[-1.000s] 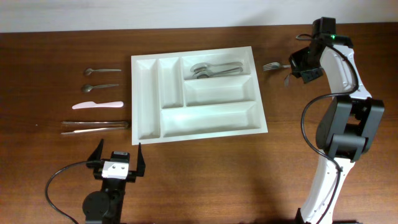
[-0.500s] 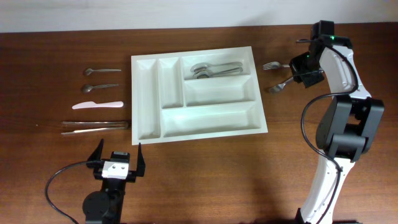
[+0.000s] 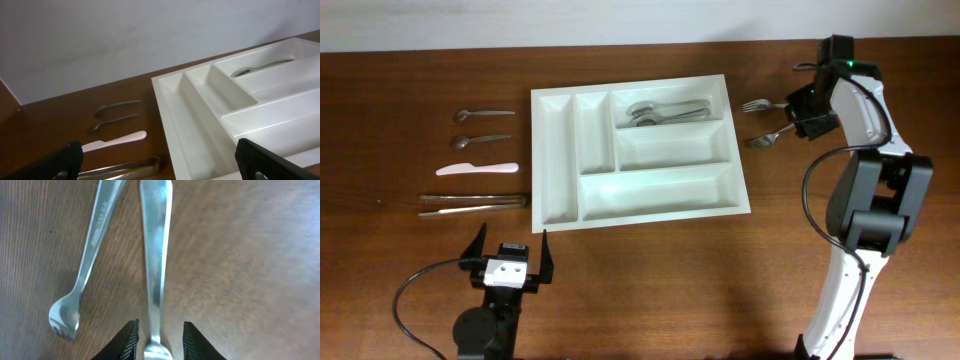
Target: Pack container
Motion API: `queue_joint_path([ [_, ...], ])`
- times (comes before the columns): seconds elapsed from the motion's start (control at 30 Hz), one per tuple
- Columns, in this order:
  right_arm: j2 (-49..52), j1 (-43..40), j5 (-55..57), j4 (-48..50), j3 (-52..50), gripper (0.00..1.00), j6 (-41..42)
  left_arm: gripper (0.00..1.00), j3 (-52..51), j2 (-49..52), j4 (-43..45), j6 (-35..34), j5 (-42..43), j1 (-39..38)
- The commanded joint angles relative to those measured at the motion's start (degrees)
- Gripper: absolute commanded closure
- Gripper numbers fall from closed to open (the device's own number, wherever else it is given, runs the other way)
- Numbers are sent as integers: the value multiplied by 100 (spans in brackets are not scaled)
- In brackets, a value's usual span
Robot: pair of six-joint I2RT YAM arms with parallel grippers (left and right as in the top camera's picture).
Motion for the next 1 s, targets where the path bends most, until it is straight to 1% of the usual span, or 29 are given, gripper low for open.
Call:
queue_joint_path([
  [0.0, 136, 105, -157, 181, -55, 69, -127, 1, -44, -42, 9, 85, -39, -17],
  [0.2, 188, 345, -160, 529, -52, 62, -166, 1, -44, -42, 9, 85, -39, -17],
  [0.3, 273, 420, -155, 505, -55, 60, -168, 1, -44, -42, 9, 85, -39, -17],
  [0.47, 391, 433, -179, 415, -55, 64, -162, 1, -44, -42, 9, 87, -39, -17],
  [0.63, 391, 251, -203, 317, -52, 66, -164, 1, -44, -42, 9, 87, -39, -17],
  [0.8, 391, 92, -463, 380, -50, 66, -190, 1, -44, -42, 11, 87, -39, -17],
  [0.9, 391, 63, -682, 546, -28, 64, -474, 1, -44, -42, 11, 85, -39, -17],
  [0.97, 391, 74, -686, 546, 7, 64, -487, 1, -44, -42, 9, 87, -39, -17],
])
